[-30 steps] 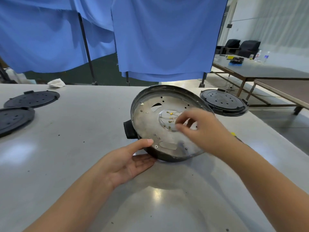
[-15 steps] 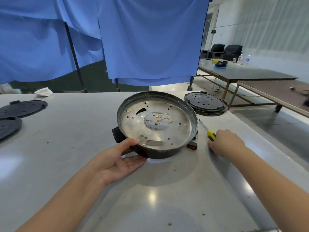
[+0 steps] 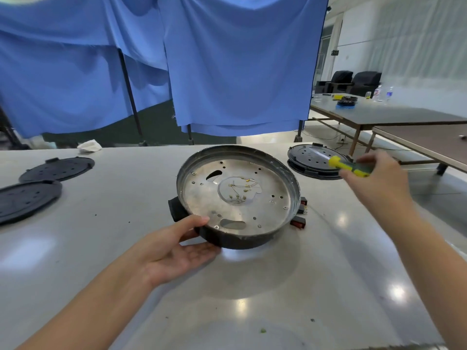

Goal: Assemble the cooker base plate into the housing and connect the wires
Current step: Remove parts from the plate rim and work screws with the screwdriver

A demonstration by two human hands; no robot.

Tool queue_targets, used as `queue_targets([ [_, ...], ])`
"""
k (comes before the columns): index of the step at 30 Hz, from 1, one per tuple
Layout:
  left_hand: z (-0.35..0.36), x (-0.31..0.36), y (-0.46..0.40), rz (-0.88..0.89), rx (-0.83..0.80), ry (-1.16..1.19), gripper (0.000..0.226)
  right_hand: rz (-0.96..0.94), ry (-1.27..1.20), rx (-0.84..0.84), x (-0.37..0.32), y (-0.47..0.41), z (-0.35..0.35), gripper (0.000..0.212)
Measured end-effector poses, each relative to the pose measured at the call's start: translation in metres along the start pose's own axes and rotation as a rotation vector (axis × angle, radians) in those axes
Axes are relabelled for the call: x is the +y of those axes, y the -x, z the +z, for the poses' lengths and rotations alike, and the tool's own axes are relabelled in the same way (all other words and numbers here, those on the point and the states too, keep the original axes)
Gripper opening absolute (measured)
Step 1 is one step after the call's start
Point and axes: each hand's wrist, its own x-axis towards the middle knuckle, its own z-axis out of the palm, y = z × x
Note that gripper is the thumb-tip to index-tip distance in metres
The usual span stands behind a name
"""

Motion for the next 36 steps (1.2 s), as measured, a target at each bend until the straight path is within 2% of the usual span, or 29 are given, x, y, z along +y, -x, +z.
queue_targets([
  [4, 0.0, 0.0, 0.003, -0.046, -0.007, 0.0, 0.071, -0.06, -0.281, 0.053, -0.04, -0.007, -0.021, 0.037],
  [7, 0.001, -0.002, 0.001, -0.08, -0.017, 0.016, 0.072, -0.077, -0.421, 0.011, -0.064, -0.003, -0.021, 0.043],
  [9, 0.003, -0.004, -0.001, -0.092, -0.017, 0.015, 0.073, -0.074, -0.518, -0.037, -0.075, 0.003, -0.015, 0.042],
  [13, 0.007, -0.004, -0.008, -0.102, -0.014, 0.013, 0.073, -0.081, -0.662, -0.157, -0.089, 0.014, 0.007, 0.027],
  [18, 0.01, -0.002, -0.017, -0.105, -0.03, 0.02, 0.062, -0.09, -0.789, -0.338, -0.101, 0.026, 0.035, 0.028],
  [36, 0.007, -0.003, -0.015, -0.089, -0.063, 0.035, 0.065, -0.239, -0.777, -0.41, -0.105, 0.021, 0.041, 0.03],
])
